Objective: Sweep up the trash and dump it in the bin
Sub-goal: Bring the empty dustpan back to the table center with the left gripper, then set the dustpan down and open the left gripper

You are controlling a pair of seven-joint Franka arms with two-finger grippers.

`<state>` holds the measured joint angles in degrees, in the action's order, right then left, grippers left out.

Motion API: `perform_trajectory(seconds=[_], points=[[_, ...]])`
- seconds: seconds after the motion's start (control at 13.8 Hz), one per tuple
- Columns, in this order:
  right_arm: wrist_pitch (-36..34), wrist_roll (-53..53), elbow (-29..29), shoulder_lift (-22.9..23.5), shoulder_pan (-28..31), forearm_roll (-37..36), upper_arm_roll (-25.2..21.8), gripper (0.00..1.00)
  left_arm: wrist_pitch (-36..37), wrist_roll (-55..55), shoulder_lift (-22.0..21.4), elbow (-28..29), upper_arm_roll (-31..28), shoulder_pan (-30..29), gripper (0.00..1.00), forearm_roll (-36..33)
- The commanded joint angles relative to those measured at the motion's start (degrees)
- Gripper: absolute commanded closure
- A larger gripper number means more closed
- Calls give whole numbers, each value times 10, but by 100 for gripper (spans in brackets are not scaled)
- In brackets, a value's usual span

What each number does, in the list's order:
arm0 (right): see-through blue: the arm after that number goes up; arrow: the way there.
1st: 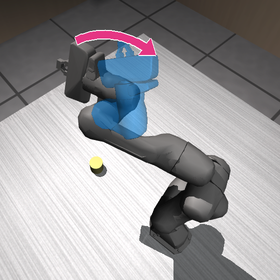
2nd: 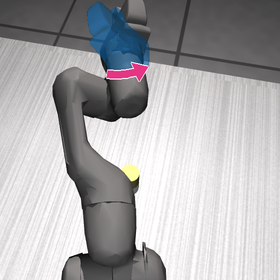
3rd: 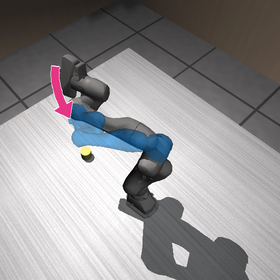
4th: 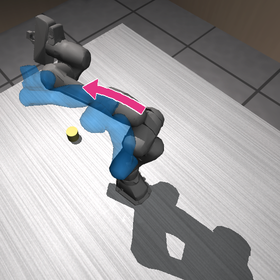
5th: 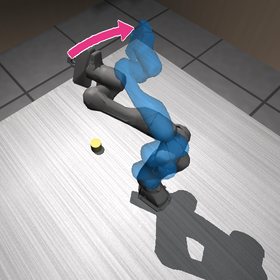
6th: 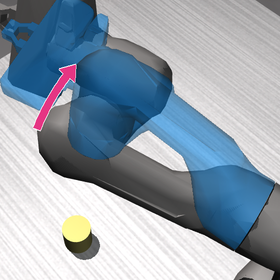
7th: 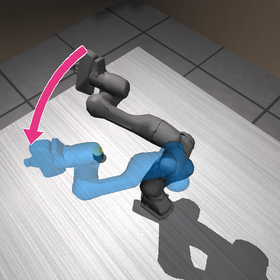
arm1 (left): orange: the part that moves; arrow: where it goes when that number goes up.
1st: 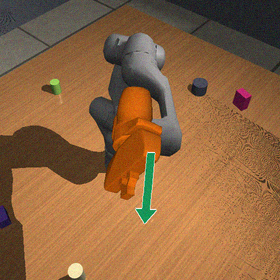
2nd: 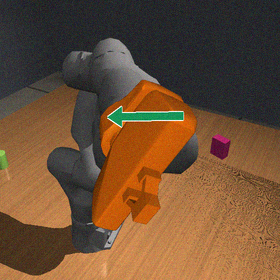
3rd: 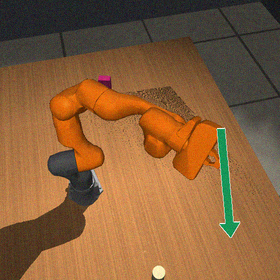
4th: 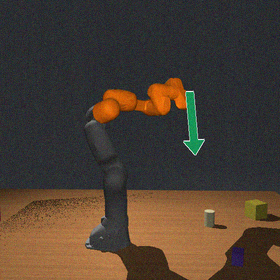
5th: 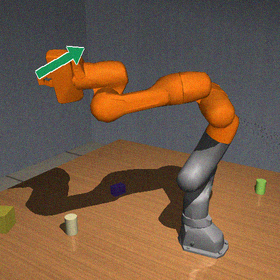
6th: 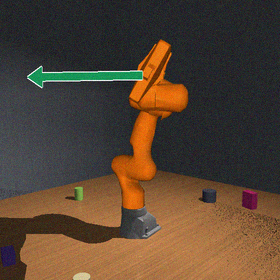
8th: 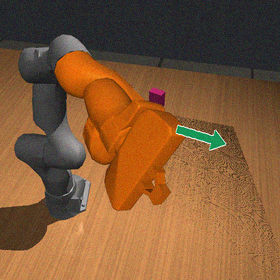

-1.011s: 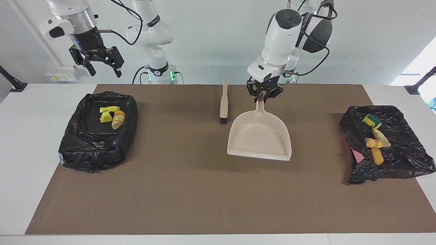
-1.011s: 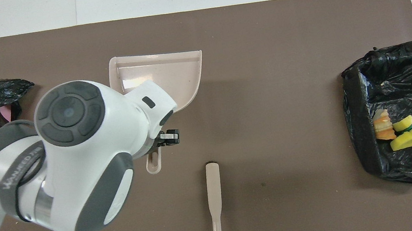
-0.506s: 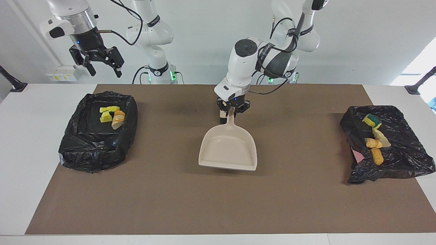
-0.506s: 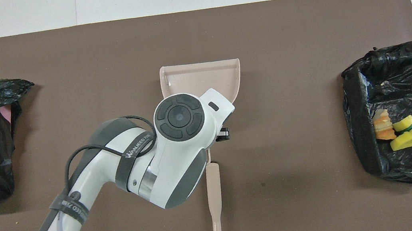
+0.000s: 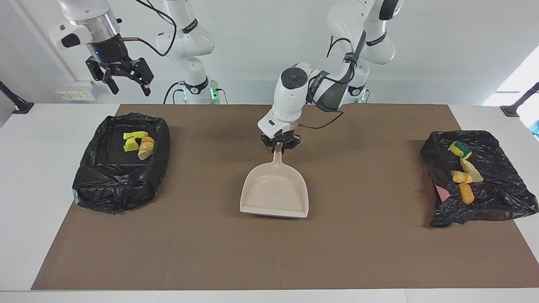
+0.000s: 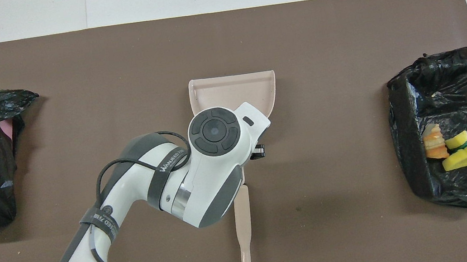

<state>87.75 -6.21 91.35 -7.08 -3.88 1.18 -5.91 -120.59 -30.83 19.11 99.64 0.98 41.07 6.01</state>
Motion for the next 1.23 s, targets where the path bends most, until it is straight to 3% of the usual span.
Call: perform_trajectory(seconds=[0.0,0.07,0.14,0.22,0.72,1.16], points=[[0,12,15,-14,5,9,1,0,-36,-27,23,3,-12,19,100,9],[0,12,15,-14,5,9,1,0,-38,-27,23,3,-12,19,98,8],[0,12,15,-14,5,9,1,0,-38,-18,23,3,-12,17,60,6],[0,12,15,-14,5,9,1,0,-36,-20,23,3,-12,15,1,7],[-1,12,15,-14,5,9,1,0,-3,-17,-7,1,-18,-52,0,8],[-1,11,15,-14,5,9,1,0,35,65,-36,-18,-20,-166,0,1]])
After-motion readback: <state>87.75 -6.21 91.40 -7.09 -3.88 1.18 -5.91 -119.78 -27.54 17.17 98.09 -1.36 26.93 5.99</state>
